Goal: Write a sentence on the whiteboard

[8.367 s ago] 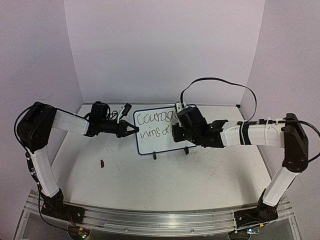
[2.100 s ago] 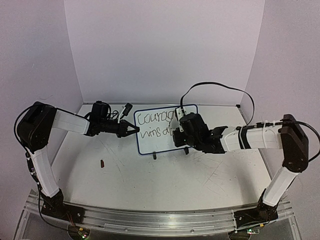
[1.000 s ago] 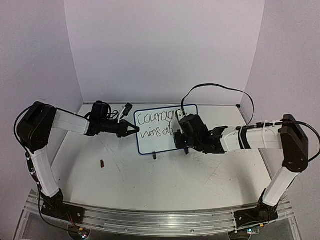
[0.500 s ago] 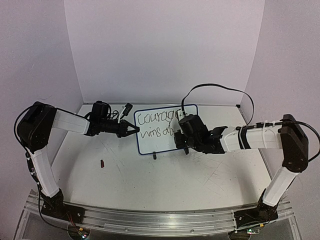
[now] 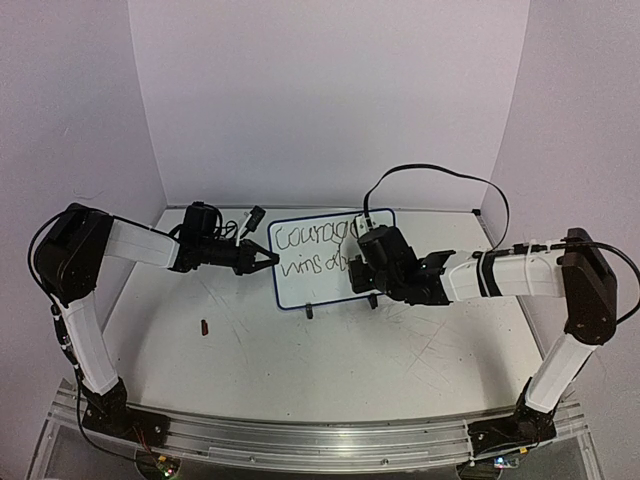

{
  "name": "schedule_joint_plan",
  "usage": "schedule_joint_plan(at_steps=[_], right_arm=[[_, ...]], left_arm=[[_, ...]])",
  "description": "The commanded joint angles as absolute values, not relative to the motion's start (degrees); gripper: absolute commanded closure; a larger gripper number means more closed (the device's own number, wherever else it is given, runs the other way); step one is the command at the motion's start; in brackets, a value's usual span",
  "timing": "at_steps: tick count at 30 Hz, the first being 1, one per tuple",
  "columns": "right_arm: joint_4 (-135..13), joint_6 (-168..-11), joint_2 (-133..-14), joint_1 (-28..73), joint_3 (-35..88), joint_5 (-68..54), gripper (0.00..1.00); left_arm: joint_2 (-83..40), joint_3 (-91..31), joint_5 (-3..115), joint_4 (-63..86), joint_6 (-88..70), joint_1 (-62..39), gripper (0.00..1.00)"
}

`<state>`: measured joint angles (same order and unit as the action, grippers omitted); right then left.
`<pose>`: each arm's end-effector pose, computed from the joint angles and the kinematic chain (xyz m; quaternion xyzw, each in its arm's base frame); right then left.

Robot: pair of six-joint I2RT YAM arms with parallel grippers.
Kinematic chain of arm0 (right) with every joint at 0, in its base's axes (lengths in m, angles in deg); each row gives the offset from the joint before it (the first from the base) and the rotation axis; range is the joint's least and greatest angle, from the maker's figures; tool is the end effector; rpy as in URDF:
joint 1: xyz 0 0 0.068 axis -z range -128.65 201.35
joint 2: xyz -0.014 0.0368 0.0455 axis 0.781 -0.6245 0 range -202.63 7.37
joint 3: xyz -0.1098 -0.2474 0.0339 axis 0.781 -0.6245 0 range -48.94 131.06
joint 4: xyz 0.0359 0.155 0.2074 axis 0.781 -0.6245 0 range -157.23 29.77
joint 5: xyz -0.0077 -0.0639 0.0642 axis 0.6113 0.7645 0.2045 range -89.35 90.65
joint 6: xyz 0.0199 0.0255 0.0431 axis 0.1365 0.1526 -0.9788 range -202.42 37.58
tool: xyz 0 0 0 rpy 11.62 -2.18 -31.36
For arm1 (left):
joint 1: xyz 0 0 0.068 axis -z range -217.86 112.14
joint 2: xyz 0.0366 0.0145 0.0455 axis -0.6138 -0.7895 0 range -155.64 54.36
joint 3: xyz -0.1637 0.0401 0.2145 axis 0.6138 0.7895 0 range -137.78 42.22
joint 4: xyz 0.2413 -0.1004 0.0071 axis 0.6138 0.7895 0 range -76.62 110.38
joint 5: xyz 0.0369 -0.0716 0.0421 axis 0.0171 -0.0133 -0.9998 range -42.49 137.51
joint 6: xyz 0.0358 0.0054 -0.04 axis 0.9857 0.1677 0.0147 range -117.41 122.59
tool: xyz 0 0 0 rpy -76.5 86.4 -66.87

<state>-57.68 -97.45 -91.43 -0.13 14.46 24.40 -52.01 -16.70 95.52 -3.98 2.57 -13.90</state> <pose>0.2505 0.2918 0.2235 -0.1753 0.8470 0.1055 0.4906 0.3445 -0.1821 0.1778 0.3629 0.7321 -0.4395 0.3730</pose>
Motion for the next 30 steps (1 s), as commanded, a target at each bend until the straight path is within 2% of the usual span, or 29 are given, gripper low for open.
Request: schedule_joint_plan(at_steps=[1,30], right_arm=[[-55.3,-96.7,-91.0,1.1,16.3,28.3,1.0],[-56.9,-99.9,-89.8,-0.3,11.5,25.9,1.0]], left_arm=[[-52.9,-18.1,85.8,-0.8,7.6,-14.5,1.0],[-52.7,-18.1,85.7,-0.6,7.7,-14.6,1.0]])
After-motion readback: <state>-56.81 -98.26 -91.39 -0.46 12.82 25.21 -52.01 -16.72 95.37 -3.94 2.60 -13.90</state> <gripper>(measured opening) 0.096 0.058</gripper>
